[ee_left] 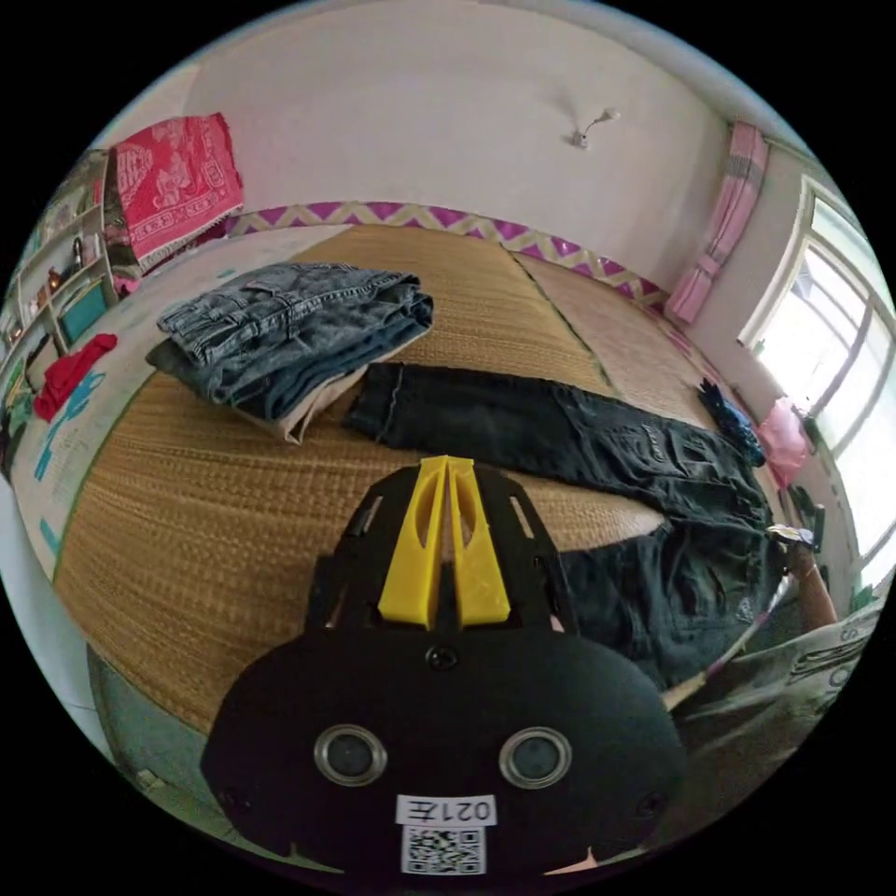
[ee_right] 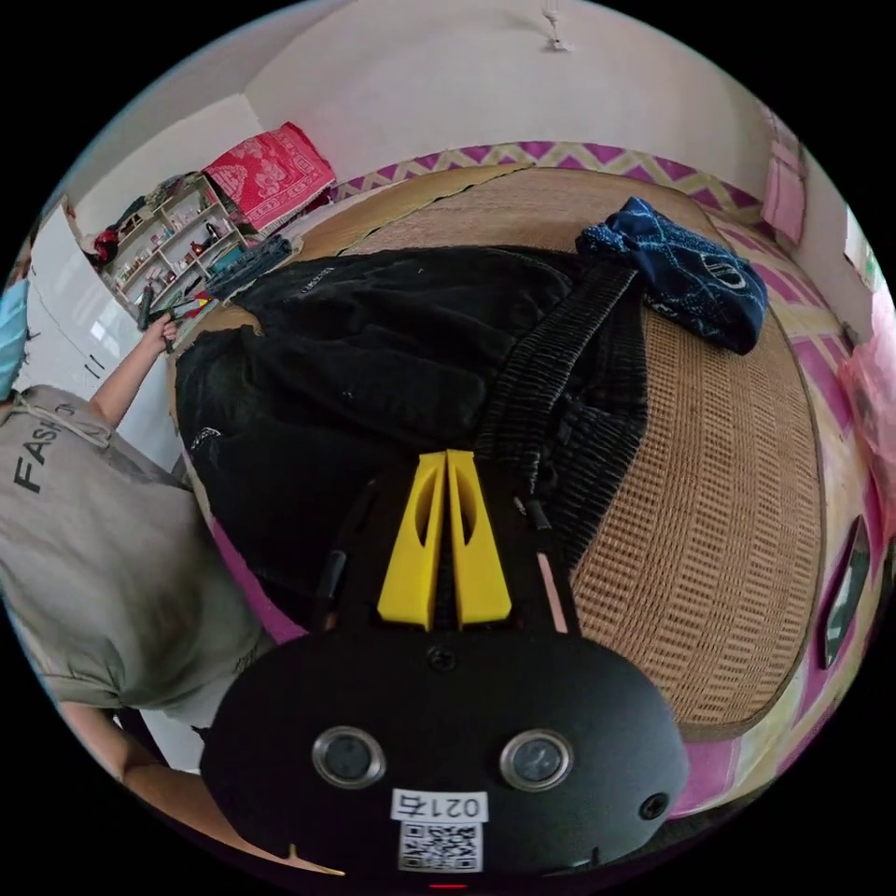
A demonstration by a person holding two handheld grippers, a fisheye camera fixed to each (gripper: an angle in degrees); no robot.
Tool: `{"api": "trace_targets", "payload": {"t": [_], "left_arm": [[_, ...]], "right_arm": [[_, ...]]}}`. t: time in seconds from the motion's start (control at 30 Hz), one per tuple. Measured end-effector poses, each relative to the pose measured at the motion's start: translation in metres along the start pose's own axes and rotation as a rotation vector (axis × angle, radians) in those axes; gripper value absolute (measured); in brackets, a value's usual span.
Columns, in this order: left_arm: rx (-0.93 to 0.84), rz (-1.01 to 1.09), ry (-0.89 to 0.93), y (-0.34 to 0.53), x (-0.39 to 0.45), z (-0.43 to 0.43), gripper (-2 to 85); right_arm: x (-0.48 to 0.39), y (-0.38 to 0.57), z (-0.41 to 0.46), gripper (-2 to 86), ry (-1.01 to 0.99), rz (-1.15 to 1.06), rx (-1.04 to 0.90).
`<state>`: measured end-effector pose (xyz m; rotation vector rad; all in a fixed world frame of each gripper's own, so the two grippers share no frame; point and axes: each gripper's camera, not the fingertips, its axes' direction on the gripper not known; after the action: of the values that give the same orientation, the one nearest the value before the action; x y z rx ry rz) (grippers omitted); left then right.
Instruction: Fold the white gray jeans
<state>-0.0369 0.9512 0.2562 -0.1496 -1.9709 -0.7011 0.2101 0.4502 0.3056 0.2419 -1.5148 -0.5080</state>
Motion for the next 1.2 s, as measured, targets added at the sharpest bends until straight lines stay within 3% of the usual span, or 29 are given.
{"api": "trace_targets", "payload": {"t": [0.07, 0.17, 0.27, 0.47, 0.7, 1.2], "left_arm": [[0.024, -0.068, 0.144, 0.057, -0.004, -0.034, -0.8], [0.063, -0.164, 0.299, 0.127, -0.019, -0.065, -0.3], [0.106, -0.312, 0.353, 0.197, -0.042, -0.082, 2.4], [0.184, -0.579, 0.392, 0.297, -0.079, -0.087, 6.3], [0.127, -0.668, 0.401, 0.322, -0.095, -0.063, 8.8], [0.060, -0.685, 0.454, 0.311, -0.122, -0.027, 10.7]], "right_arm": [[-0.006, 0.023, -0.032, 1.1, -0.097, 0.029, 0.124], [-0.012, 0.077, -0.078, 7.0, -0.083, 0.192, 0.265], [-0.011, 0.145, -0.099, 8.4, -0.037, 0.416, 0.322], [-0.004, 0.250, -0.081, 10.1, -0.125, 0.749, 0.422], [0.016, 0.274, -0.025, 11.9, -0.342, 0.877, 0.381], [0.023, 0.301, 0.034, 8.5, -0.494, 0.917, 0.340]]}}
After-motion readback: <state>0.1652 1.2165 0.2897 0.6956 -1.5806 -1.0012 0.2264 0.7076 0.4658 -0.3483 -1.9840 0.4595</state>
